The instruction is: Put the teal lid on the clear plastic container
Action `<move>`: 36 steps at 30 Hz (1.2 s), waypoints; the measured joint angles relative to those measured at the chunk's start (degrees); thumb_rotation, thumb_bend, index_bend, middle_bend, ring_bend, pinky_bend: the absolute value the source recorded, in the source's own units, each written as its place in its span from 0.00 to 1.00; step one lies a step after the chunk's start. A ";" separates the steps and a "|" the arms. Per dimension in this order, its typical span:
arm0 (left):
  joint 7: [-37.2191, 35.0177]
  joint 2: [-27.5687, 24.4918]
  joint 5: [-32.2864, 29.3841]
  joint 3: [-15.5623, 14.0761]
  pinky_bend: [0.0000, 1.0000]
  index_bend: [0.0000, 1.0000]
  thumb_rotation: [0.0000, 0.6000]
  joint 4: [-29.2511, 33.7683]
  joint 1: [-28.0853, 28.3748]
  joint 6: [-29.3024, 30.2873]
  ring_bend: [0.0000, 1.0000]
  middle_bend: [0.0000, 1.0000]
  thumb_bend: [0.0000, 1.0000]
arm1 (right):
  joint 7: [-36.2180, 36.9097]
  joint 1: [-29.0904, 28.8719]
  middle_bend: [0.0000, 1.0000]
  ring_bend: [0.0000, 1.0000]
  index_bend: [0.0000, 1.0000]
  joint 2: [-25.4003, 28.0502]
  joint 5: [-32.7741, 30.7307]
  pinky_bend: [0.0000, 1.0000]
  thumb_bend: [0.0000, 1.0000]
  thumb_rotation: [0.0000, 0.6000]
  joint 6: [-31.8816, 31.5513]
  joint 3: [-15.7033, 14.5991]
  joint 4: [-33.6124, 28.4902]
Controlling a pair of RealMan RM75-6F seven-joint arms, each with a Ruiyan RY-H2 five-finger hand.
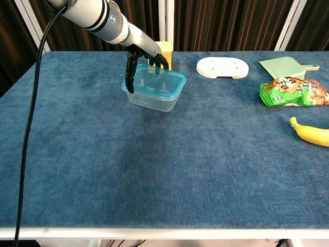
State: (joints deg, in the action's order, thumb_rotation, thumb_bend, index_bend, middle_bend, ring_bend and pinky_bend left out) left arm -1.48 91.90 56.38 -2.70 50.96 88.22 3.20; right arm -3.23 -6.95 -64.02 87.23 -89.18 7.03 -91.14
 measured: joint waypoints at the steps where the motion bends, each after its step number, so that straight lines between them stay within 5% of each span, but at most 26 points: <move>1: -0.25 0.06 0.11 -0.18 0.02 0.24 0.95 -0.06 0.11 -0.11 0.07 0.17 0.29 | 0.02 0.02 0.00 0.00 0.00 -0.02 0.02 0.00 0.04 1.00 -0.01 -0.01 0.02; 14: -3.69 -0.15 0.45 -3.78 0.02 0.00 0.94 0.28 2.07 0.23 0.00 0.00 0.10 | 0.60 0.31 0.00 0.00 0.00 0.03 0.06 0.00 0.04 1.00 -0.30 0.04 0.25; 25: -4.58 -2.03 -2.23 -6.37 0.03 0.00 0.92 3.43 2.82 5.54 0.00 0.00 0.07 | 1.39 0.72 0.00 0.00 0.00 0.17 0.60 0.00 0.04 1.00 -1.02 -0.03 0.52; 31: -3.33 -5.79 -5.73 -7.05 0.03 0.03 0.93 11.16 1.95 13.33 0.00 0.01 0.04 | 1.83 0.76 0.00 0.00 0.00 0.18 1.18 0.00 0.04 1.00 -1.24 -0.16 0.79; 36: 0.71 -9.69 -9.73 -8.03 0.04 0.12 0.93 20.67 0.93 20.64 0.00 0.11 0.03 | 2.00 0.79 0.00 0.00 0.00 0.18 1.88 0.00 0.04 1.00 -1.58 -0.30 0.88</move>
State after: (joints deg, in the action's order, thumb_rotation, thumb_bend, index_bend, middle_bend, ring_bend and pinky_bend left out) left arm -0.77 82.21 46.64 -10.72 71.62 89.14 23.84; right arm -1.24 -6.17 -63.84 89.11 -90.76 6.72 -90.26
